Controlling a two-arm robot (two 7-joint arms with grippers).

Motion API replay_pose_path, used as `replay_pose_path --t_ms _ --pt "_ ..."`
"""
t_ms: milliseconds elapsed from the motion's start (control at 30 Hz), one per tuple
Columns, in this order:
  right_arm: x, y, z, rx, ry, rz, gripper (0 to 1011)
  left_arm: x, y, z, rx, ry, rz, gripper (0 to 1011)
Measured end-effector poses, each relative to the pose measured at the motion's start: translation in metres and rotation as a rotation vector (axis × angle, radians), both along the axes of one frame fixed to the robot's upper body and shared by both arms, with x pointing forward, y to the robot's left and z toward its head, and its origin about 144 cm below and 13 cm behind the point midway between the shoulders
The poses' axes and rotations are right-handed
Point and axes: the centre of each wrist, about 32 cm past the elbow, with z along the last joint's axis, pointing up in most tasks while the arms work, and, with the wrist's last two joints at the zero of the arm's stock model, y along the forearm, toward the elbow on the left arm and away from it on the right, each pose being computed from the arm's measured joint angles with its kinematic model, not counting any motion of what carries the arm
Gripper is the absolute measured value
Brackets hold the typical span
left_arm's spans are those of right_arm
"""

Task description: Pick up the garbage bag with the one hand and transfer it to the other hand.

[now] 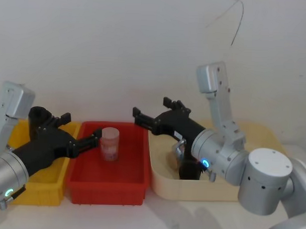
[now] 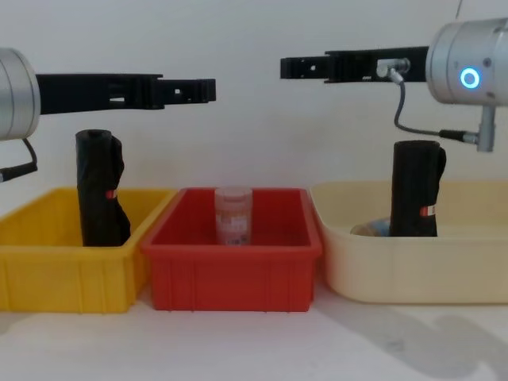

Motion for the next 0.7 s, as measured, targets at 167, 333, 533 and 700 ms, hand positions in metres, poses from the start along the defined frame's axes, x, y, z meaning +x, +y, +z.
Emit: replay_pose_path --t_ms 167,333,533,700 --pt "-0.009 0.003 -0.005 0.005 0.013 0.029 1001 0.000 0.000 0.000 0.000 0.000 0.000 1002" --pt "-0.016 0.005 -0.007 0.009 0.021 0.050 1002 0.000 0.000 0.000 0.000 0.000 0.000 1002" --pt "-0.021 0.007 -0.010 0.012 0.029 0.066 1001 0.000 0.000 0.000 0.000 0.000 0.000 1002" --pt "-0.023 0.008 -0.011 0.014 0.032 0.074 1002 0.000 0.000 0.000 0.000 0.000 0.000 1002"
